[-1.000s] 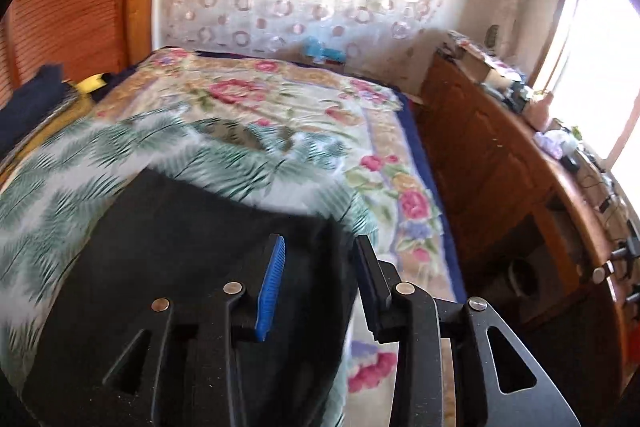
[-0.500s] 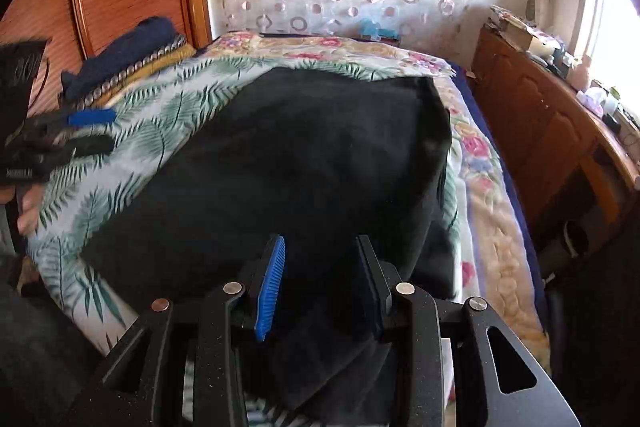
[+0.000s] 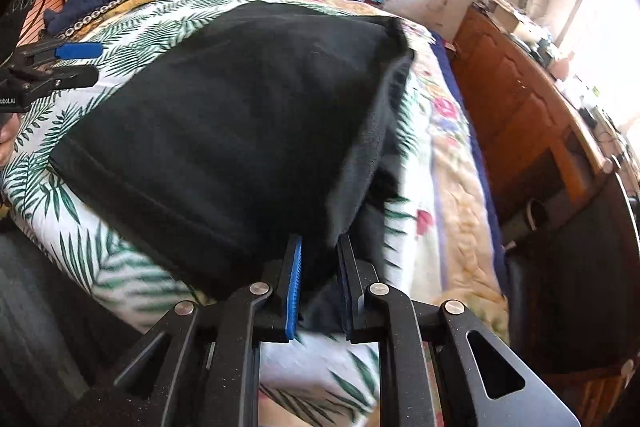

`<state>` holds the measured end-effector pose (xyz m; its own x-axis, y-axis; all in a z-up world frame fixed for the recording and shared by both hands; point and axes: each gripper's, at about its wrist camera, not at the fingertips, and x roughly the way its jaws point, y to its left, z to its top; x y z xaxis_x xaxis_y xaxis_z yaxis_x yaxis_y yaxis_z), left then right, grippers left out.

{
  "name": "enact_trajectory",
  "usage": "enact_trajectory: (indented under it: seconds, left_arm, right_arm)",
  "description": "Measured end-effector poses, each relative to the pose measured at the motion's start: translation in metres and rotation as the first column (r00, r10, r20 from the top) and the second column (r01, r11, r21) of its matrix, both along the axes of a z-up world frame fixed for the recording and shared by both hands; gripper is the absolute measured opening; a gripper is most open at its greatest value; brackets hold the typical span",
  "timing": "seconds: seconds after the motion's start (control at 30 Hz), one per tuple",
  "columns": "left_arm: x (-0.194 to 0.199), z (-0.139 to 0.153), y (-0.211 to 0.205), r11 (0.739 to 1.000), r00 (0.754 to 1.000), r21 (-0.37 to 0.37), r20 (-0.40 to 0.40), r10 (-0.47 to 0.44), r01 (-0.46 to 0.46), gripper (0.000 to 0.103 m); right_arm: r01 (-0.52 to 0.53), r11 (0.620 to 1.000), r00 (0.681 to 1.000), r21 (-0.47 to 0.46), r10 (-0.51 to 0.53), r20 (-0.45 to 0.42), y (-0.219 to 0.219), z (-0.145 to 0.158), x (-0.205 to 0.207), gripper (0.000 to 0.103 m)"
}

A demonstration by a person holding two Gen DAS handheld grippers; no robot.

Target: Fold small clothes

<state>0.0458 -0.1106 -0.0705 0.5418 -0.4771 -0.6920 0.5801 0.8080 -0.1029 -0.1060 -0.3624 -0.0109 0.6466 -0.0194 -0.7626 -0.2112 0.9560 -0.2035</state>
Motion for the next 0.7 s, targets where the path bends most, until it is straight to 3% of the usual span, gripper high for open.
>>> enact_trajectory:
  seconds: [0.13, 0.37, 0.4, 0.5, 0.7]
  left_arm:
    - [-0.002, -0.001, -0.003, 1.000, 1.000, 0.009, -0.005, -0.008, 0.008, 0.081]
    - [-0.004, -0.006, -0.010, 1.000, 1.000, 0.022, -0.013, -0.022, 0.023, 0.080]
    - [-0.005, -0.007, -0.011, 0.999, 1.000, 0.025, -0.015, -0.023, 0.024, 0.081]
    - [-0.005, -0.010, -0.011, 0.999, 0.999, 0.032, -0.023, -0.026, 0.026, 0.081]
    - [-0.007, -0.014, -0.011, 0.999, 0.998, 0.034, -0.048, -0.040, 0.041, 0.081]
  right_arm:
    - [0.071, 0.997, 0.997, 0.005, -0.071, 0.013, -0.020, 0.011, -0.008, 0.016]
    - [0.053, 0.995, 0.997, 0.086, -0.057, 0.050, -0.023, 0.015, -0.013, 0.017]
    - [0.050, 0.995, 0.997, 0.091, -0.055, 0.054, -0.021, 0.013, -0.011, 0.019]
    - [0.052, 0.992, 0.995, 0.112, -0.061, 0.075, -0.018, 0.003, -0.011, 0.049]
    - [0.054, 0.984, 0.996, 0.171, -0.065, 0.062, -0.018, -0.020, -0.005, 0.050]
